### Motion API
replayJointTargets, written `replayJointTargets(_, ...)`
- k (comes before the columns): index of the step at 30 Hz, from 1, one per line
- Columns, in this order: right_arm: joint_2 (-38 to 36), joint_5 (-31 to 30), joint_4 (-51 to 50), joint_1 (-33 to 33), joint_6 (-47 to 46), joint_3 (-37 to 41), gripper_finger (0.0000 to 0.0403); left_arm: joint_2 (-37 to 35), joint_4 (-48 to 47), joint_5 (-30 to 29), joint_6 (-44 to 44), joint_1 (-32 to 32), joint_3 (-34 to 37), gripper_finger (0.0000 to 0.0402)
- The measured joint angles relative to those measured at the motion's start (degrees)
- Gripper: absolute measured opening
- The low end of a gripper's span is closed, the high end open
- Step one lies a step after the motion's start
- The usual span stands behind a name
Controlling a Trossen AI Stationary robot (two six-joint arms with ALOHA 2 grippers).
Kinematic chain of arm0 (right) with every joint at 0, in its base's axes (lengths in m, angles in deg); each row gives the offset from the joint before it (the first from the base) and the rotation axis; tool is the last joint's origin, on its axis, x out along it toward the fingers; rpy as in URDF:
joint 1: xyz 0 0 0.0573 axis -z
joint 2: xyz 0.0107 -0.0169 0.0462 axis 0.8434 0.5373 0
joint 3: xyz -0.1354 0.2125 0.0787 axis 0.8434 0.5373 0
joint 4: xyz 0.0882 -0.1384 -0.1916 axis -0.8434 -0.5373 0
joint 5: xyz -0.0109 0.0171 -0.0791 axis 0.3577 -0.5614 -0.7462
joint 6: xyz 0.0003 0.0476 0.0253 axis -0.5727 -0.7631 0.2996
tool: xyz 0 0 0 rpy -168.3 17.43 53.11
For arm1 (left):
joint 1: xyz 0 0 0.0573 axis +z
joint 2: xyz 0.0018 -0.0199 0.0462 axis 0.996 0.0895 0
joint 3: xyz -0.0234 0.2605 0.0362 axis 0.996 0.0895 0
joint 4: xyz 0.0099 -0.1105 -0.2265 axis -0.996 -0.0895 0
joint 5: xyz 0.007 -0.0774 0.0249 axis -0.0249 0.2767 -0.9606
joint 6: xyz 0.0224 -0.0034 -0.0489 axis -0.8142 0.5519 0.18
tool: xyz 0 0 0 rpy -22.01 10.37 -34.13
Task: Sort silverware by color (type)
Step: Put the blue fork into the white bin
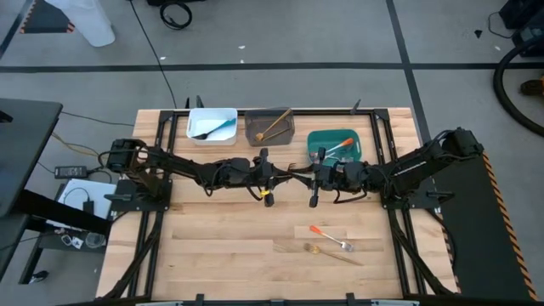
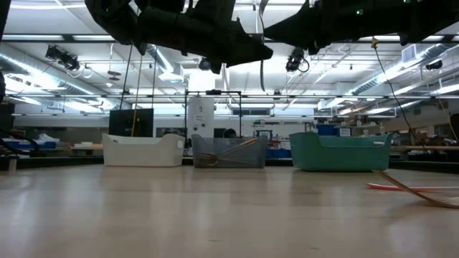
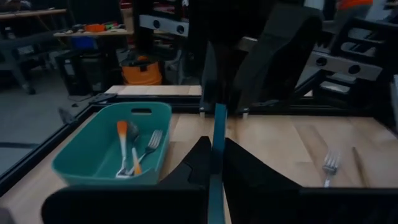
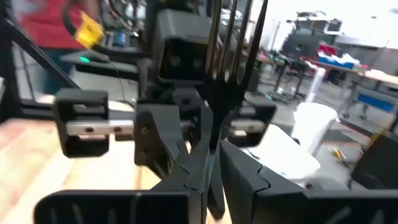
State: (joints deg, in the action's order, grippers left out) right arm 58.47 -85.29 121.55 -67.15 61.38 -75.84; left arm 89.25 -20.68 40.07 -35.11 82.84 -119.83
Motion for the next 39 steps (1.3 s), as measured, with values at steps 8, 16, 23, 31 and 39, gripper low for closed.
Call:
replayJointTargets(8,0.00,-7.76,-3.44,0.00,-0.92,0.00,0.0058,-0.02,-7.04,-4.82,-1.49,2.52,0.04,0.0026)
replayJointTargets(16,0.00,-10.03,-6.70,0.02,-1.42,0.00,0.0059,-0.02,-8.80,-4.84,-1.49,5.05,0.07,0.0026)
replayJointTargets(23,0.00,-10.10,-11.71,0.09,-6.02,0.00,0.0059,-3.40,-14.50,-4.74,-2.68,5.41,0.07,0.0026)
replayJointTargets(31,-0.02,-10.00,-13.69,0.11,-7.16,0.00,0.0059,-10.05,-24.39,-6.14,-4.82,6.35,0.09,0.0026)
replayJointTargets(39,-0.02,-7.94,-15.18,0.35,-8.49,0.00,0.0059,-17.29,-34.51,-9.78,-8.26,9.54,0.15,0.0026)
